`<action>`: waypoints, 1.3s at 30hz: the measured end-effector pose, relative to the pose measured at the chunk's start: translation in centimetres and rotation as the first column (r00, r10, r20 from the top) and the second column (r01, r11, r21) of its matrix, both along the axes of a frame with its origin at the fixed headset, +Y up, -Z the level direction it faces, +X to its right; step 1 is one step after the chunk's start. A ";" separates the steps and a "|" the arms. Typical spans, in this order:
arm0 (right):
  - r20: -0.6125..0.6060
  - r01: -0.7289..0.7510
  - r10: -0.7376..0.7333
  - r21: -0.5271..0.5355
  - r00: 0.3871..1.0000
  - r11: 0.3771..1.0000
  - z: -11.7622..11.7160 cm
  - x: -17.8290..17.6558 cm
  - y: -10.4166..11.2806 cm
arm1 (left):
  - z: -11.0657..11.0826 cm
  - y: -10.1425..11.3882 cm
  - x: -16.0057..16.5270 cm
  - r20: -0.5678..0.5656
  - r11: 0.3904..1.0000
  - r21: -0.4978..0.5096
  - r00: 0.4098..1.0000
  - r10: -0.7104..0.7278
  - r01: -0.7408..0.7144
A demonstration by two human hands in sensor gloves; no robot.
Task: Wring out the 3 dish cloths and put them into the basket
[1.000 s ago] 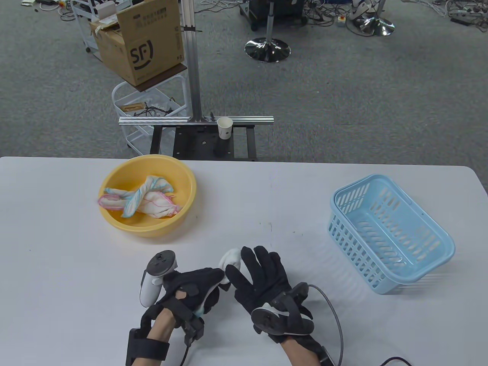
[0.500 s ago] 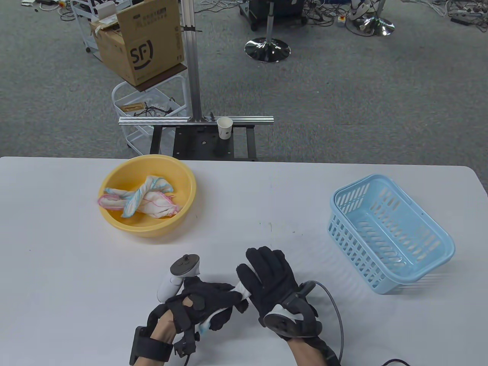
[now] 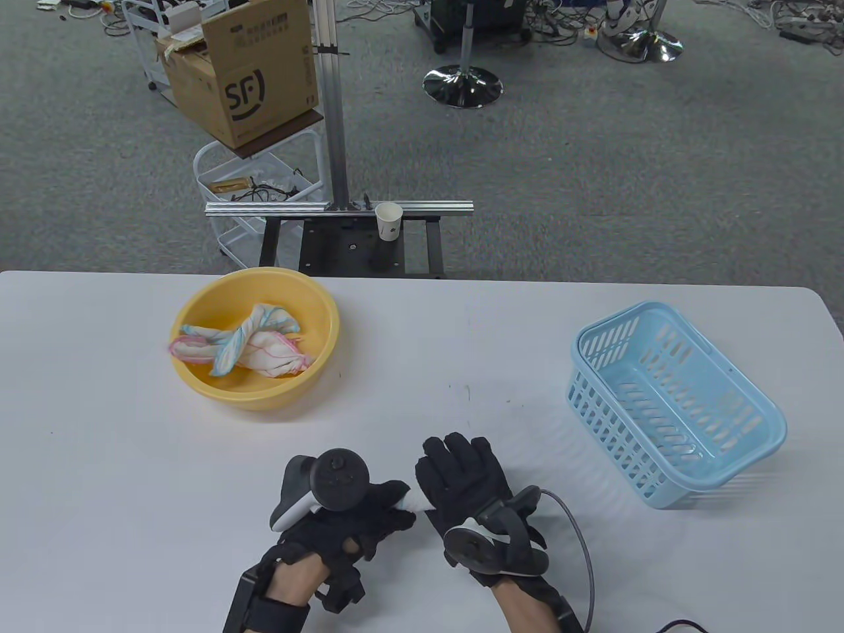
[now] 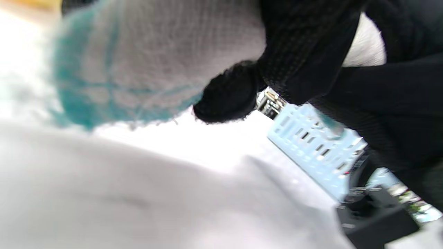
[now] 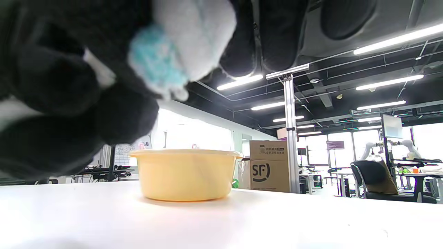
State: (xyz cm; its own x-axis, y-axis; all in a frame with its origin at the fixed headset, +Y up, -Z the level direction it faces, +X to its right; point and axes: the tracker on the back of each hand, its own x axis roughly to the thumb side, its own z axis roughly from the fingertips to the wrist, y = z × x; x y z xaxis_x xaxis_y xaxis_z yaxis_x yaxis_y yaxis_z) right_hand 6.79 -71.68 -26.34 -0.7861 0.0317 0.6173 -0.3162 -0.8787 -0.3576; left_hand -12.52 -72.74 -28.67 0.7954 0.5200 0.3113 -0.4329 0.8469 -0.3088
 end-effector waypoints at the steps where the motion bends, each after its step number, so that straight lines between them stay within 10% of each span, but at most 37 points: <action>1: 0.006 0.011 -0.011 -0.006 1.000 1.000 0.0 -0.1 0.0 | 0.2 0.2 0.0 -0.019 0.997 0.069 0.999 -0.040 0.041; 10: 0.077 0.169 -0.156 -0.208 0.985 0.964 -0.8 -0.1 -0.7 | 0.6 0.5 0.4 -0.116 0.923 0.323 0.977 -0.178 0.206; 18: 0.143 0.365 -0.340 -0.487 0.930 0.793 -1.9 0.8 -1.9 | 1.0 0.9 0.8 -0.121 0.876 0.420 0.971 -0.206 0.238; 39: 0.360 0.521 -0.623 -0.849 0.695 0.090 -2.9 1.5 -6.3 | 1.8 1.6 1.1 -0.107 0.810 0.531 0.968 -0.229 0.250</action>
State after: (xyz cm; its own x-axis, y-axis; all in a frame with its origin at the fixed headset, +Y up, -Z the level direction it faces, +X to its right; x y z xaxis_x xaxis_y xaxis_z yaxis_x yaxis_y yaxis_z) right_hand 8.29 -77.96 -29.26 -0.2232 0.9722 -0.0711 -0.8546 -0.1600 0.4941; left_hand -11.41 -71.15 -26.87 0.8890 0.0706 0.4525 -0.1960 0.9516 0.2366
